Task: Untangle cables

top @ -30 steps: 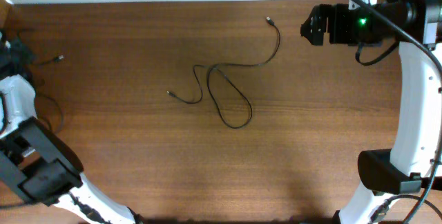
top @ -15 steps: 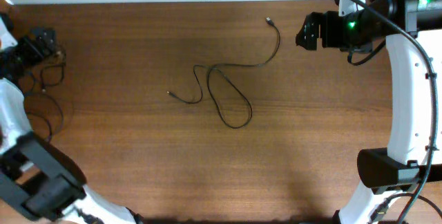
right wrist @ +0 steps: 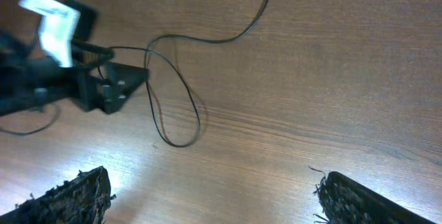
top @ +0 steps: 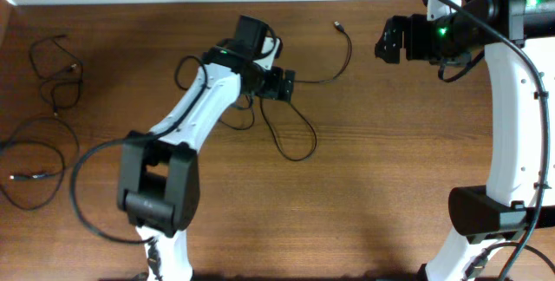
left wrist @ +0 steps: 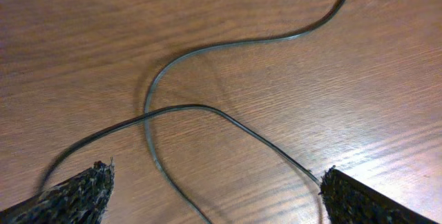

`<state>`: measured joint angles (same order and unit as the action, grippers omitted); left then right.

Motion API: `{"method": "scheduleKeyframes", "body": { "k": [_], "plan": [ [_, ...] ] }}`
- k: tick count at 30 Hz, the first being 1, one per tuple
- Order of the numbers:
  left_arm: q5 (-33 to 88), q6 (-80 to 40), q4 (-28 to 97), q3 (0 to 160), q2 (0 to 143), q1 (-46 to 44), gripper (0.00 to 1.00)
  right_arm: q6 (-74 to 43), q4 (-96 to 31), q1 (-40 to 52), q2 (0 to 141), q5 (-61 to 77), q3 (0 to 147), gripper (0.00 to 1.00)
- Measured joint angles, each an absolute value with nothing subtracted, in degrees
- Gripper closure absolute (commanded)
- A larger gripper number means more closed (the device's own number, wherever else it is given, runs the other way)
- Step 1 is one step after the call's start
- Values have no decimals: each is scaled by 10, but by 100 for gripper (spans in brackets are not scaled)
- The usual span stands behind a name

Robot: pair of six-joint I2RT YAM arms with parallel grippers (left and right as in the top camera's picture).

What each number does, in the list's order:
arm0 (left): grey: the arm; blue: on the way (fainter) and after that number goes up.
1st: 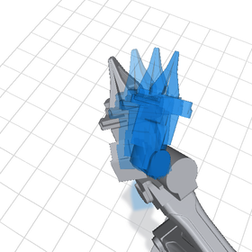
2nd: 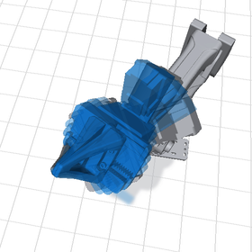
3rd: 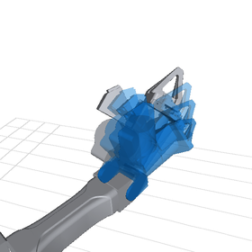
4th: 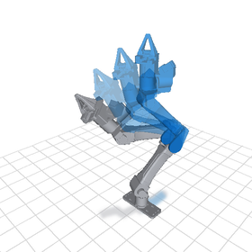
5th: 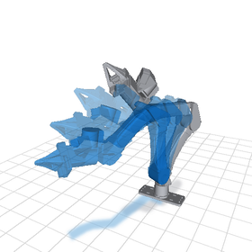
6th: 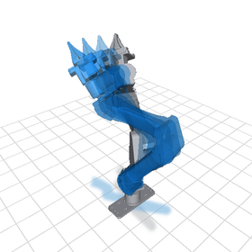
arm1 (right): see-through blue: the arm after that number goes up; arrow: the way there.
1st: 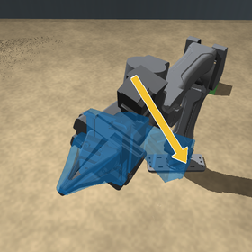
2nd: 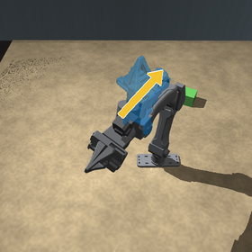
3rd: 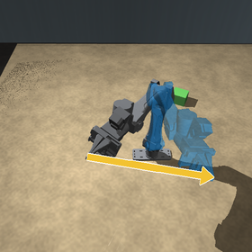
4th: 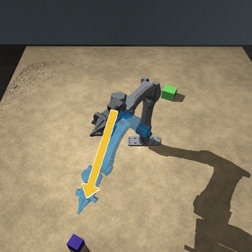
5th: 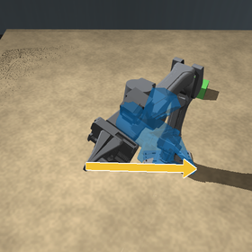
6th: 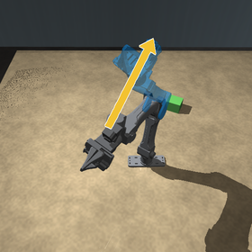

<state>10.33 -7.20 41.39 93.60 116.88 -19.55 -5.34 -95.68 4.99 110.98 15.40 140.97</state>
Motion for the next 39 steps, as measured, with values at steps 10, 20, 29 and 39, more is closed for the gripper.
{"method": "scheduleKeyframes", "body": {
  "k": [10, 20, 29, 39],
  "plan": [
    [39, -78, 362, 935, 1263, -199, 2, -53, -947, 50, 1165, 157, 1407, 1],
    [-24, -58, 357, 940, 1281, -202, 41, -53, -952, 50, 1165, 157, 1407, 1],
    [77, 46, 355, 954, 1292, -236, 100, -53, -952, 50, 1165, 157, 1407, 1],
    [61, 112, 678, 1458, 1342, -139, 100, -38, -964, 50, 1165, 157, 1407, 1]
  ]
}}
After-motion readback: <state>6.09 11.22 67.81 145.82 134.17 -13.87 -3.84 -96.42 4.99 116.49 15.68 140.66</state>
